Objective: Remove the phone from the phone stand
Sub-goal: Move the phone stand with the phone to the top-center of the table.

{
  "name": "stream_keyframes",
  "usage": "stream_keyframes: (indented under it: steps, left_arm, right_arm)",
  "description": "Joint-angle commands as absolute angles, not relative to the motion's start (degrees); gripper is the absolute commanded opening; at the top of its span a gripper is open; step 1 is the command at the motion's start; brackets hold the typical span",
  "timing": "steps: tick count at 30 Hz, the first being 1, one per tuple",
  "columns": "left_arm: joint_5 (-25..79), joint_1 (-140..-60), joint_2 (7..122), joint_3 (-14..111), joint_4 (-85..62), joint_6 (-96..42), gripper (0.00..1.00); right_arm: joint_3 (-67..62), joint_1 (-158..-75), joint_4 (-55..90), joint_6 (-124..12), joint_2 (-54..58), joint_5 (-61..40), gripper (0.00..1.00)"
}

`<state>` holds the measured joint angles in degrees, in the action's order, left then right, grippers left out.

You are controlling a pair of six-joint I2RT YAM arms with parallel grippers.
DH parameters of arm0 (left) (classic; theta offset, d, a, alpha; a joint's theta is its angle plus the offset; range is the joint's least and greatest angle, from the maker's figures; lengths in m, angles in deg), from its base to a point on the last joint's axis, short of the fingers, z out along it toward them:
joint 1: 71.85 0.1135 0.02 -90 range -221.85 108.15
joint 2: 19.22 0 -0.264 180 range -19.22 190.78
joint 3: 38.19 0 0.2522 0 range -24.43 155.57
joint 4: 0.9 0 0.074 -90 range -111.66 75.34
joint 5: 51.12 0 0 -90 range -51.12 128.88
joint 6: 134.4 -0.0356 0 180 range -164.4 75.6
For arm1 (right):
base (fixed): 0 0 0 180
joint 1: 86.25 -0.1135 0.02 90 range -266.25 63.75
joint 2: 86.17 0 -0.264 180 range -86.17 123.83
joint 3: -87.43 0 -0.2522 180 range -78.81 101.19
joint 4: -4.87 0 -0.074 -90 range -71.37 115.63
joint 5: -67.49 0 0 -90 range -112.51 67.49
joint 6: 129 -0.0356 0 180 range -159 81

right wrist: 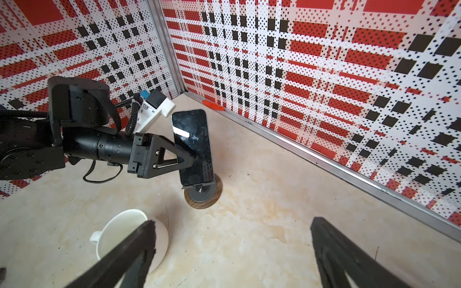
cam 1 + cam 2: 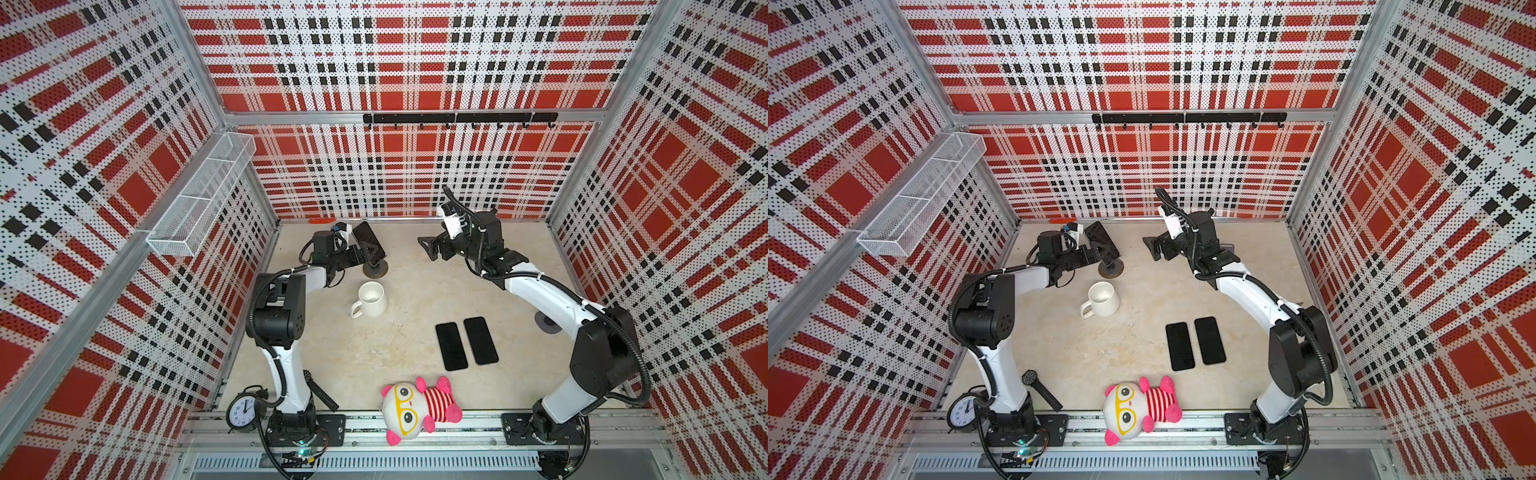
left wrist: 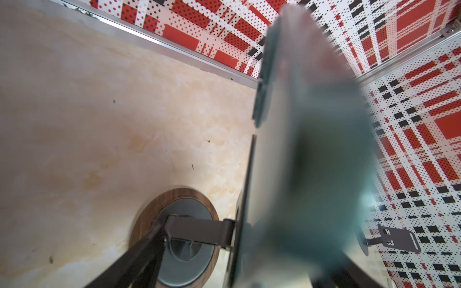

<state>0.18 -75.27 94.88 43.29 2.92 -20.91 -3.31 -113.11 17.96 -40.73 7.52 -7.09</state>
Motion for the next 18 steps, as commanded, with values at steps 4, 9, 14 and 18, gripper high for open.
stream_keyframes:
  steps: [4,9,14,18]
  left_arm:
    - [-3.9,-75.5,95.2,43.8,5.1,-22.4,0.85]
    - [-5.2,-75.7,95.9,44.3,5.2,-23.0,0.8]
    - [-5.1,-75.9,95.6,43.8,5.2,-23.0,0.75]
    - [-4.6,-75.9,95.7,43.3,5.2,-24.5,0.71]
  right_arm:
    - [-2.6,-113.4,17.8,-39.3,8.2,-5.7,1.0]
    - [-2.3,-113.4,17.8,-39.5,8.8,-5.0,1.0]
    - [-1.8,-113.3,18.2,-39.5,9.1,-4.9,1.0]
    - [-2.0,-113.4,18.1,-39.6,9.1,-5.2,1.0]
